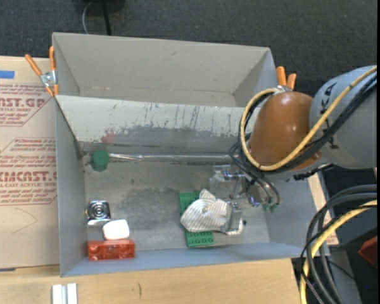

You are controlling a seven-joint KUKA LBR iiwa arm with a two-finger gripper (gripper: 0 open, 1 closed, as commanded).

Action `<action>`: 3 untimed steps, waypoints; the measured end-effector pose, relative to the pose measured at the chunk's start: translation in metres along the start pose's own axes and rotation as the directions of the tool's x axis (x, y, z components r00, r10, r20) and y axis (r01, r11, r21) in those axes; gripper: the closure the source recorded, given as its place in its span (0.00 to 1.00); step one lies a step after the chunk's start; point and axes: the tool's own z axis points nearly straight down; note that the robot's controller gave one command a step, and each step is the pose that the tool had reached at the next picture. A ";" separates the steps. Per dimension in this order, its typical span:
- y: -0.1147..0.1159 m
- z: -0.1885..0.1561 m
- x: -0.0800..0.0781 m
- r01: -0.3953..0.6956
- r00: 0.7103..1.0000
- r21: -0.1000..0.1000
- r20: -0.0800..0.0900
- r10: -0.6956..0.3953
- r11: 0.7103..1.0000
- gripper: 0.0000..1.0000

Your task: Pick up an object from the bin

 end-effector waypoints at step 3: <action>0.016 0.050 0.009 0.004 1.000 -0.001 0.001 -0.004 1.000 0.00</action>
Offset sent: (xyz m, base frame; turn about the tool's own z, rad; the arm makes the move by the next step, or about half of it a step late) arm -0.0105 0.0087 -0.0478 -0.0017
